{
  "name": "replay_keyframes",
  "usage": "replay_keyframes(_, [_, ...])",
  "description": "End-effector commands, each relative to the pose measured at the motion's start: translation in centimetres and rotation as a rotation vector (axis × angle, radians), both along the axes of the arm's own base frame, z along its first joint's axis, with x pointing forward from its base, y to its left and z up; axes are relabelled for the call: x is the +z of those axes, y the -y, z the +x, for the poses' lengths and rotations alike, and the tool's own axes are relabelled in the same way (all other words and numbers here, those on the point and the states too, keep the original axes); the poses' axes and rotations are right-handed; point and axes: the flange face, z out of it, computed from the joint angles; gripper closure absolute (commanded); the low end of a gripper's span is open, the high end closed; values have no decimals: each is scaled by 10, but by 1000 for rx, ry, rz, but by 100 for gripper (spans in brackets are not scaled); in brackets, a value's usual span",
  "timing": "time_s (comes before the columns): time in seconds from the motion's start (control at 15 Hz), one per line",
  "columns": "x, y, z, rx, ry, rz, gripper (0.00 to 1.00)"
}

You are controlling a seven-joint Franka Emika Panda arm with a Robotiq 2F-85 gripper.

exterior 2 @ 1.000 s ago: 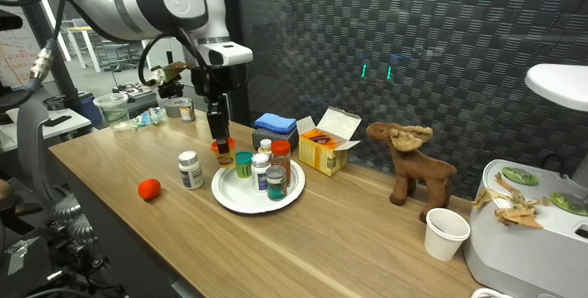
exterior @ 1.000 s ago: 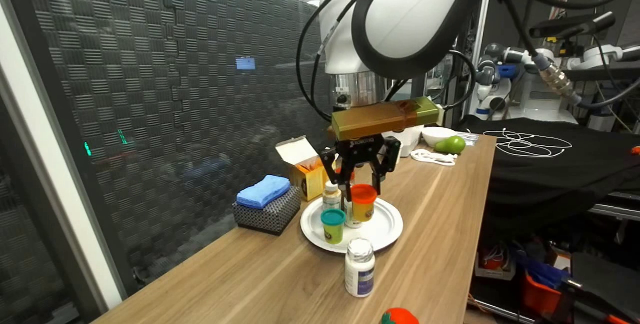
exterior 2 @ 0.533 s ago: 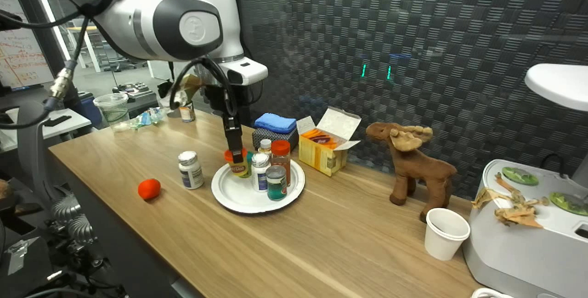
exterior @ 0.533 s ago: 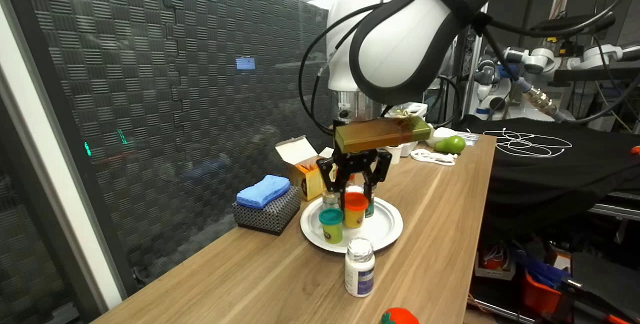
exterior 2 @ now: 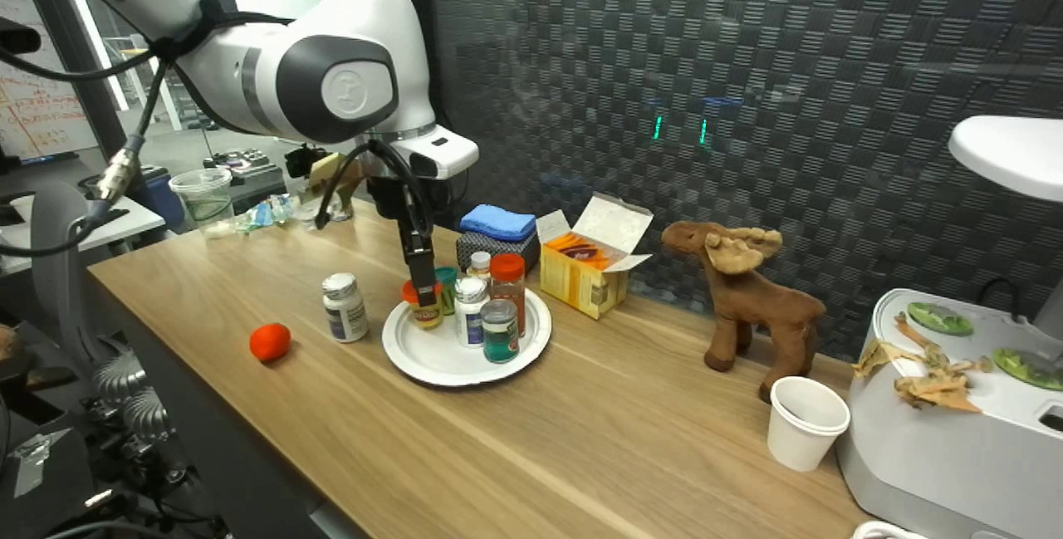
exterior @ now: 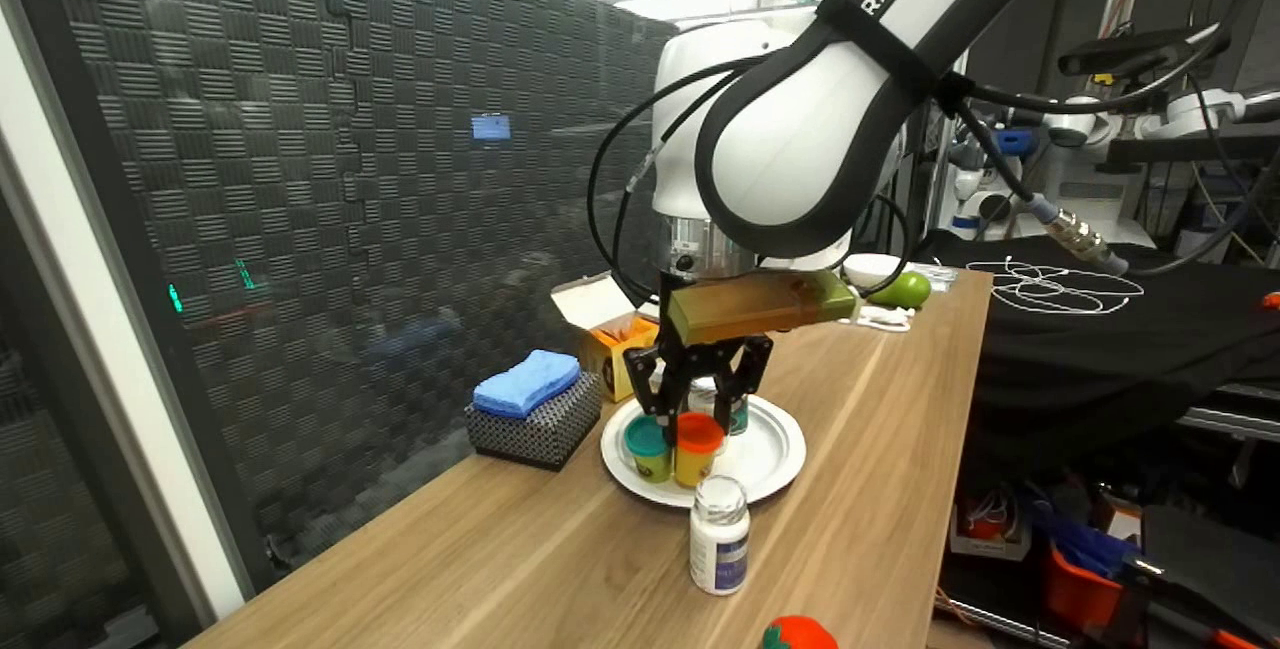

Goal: Put the bottles on the red object on the plate

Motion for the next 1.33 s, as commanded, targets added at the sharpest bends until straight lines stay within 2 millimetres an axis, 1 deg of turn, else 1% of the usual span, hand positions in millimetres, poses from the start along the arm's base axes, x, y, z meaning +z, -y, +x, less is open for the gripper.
replay_keyframes(0.0, [6,-2,-6,-4,32,7,71])
replay_keyframes(0.33, [2,9,-4,-32,18,2,71])
replay_keyframes(0.53, [4,17,-1,-43,22,0,71])
replay_keyframes(0.67, [4,17,2,-34,21,-3,21])
replay_keyframes(0.73, [4,17,3,-30,22,-2,19])
replay_keyframes(0.93, [6,15,3,-22,25,-4,0])
replay_keyframes(1.07, [9,12,2,-17,34,-7,0])
replay_keyframes(1.27, [18,1,-1,1,41,-15,0])
